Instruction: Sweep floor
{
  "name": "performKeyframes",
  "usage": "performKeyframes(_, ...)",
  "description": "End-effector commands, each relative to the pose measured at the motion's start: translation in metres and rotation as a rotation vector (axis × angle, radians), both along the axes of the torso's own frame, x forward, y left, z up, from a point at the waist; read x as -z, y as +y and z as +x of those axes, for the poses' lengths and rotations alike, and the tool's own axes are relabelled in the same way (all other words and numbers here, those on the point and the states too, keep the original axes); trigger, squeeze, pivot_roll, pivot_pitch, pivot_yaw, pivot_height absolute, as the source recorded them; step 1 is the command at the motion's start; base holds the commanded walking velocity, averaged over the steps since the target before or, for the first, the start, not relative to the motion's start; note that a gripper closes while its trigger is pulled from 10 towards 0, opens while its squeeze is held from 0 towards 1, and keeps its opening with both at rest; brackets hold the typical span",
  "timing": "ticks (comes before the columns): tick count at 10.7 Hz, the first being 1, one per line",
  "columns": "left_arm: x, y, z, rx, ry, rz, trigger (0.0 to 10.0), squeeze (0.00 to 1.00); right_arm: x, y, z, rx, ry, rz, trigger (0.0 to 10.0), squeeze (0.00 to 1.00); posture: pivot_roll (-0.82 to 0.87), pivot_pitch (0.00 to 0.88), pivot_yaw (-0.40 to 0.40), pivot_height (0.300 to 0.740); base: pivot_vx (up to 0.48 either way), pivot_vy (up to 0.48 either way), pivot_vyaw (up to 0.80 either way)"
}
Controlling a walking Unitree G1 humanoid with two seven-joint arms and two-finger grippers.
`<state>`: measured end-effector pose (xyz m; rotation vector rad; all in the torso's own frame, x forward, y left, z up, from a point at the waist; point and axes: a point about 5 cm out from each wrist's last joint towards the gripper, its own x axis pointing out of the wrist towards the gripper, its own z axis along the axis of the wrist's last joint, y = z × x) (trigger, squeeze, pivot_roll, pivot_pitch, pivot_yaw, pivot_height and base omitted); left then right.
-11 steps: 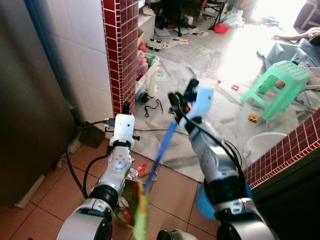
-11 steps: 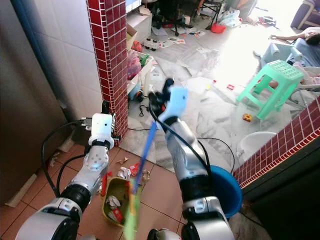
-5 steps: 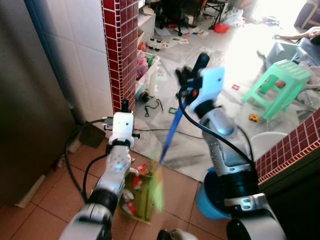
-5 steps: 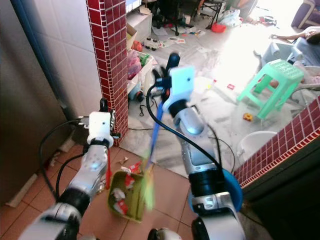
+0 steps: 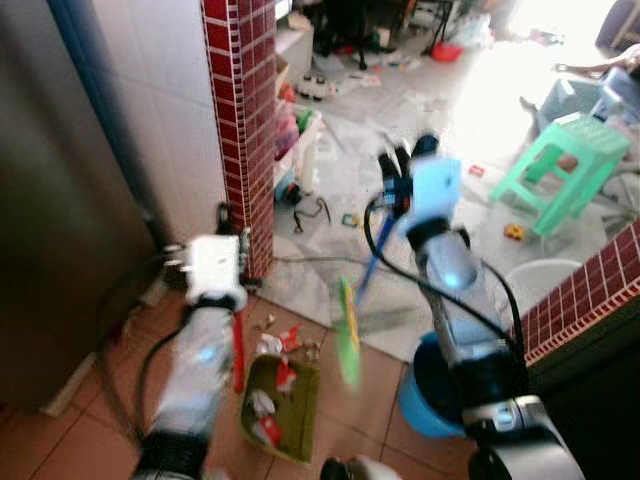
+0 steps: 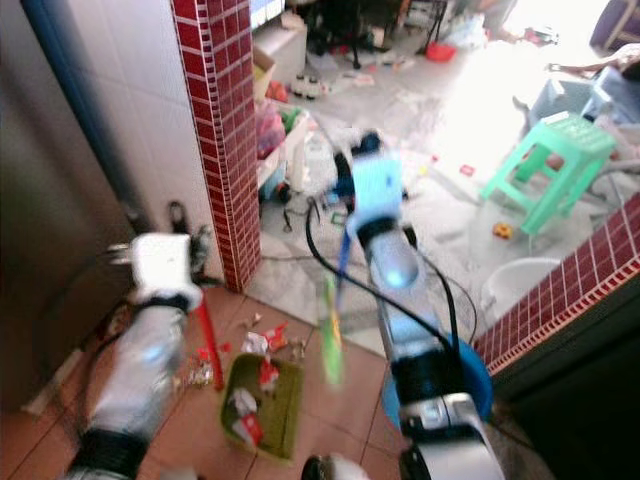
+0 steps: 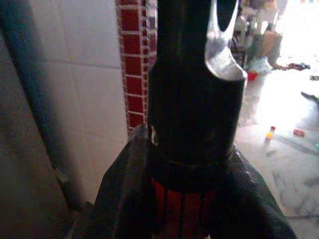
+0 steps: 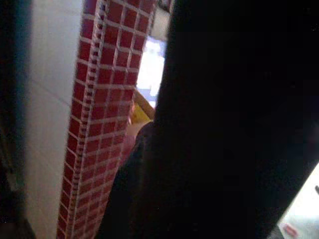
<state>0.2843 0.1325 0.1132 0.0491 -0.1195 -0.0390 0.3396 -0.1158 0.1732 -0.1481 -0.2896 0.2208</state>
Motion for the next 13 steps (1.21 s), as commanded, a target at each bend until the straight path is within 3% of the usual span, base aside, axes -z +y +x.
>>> performKeyframes(1, -0.021, -0.003, -0.002, 0.036, -0.063, -0.035, 10.0, 0.0, 0.003, -0.01, 0.001, 0.056, 0.022, 0.006, 10.0, 0.0, -0.02, 0.0, -0.061, 0.74, 0.0, 0.0, 0.0)
performKeyframes(2, -0.025, -0.001, -0.01, 0.054, -0.055, -0.051, 10.0, 0.0, 0.014, -0.016, 0.001, 0.105, 0.073, -0.002, 10.0, 0.0, -0.02, 0.0, -0.065, 0.74, 0.0, 0.0, 0.0)
performKeyframes(3, -0.026, 0.003, -0.017, 0.026, -0.053, -0.01, 10.0, 0.0, 0.019, -0.018, -0.001, 0.125, 0.082, 0.004, 10.0, 0.0, -0.02, 0.0, -0.066, 0.74, 0.0, 0.0, 0.0)
performKeyframes(6, -0.019, 0.007, -0.028, 0.025, 0.022, 0.029, 10.0, 0.0, 0.021, -0.015, -0.004, 0.123, 0.096, 0.042, 10.0, 0.0, -0.01, 0.0, -0.074, 0.74, 0.0, 0.0, 0.0)
performKeyframes(10, -0.017, 0.001, -0.03, 0.066, 0.063, 0.019, 10.0, 0.0, 0.023, -0.017, -0.002, 0.123, 0.118, 0.043, 10.0, 0.0, -0.02, 0.0, -0.069, 0.74, 0.0, 0.0, -0.8)
performKeyframes(13, -0.018, -0.001, -0.03, 0.079, 0.066, 0.015, 10.0, 0.0, 0.026, -0.014, -0.002, 0.107, 0.129, 0.043, 10.0, 0.0, -0.02, 0.0, -0.073, 0.74, 0.0, 0.309, -0.8)
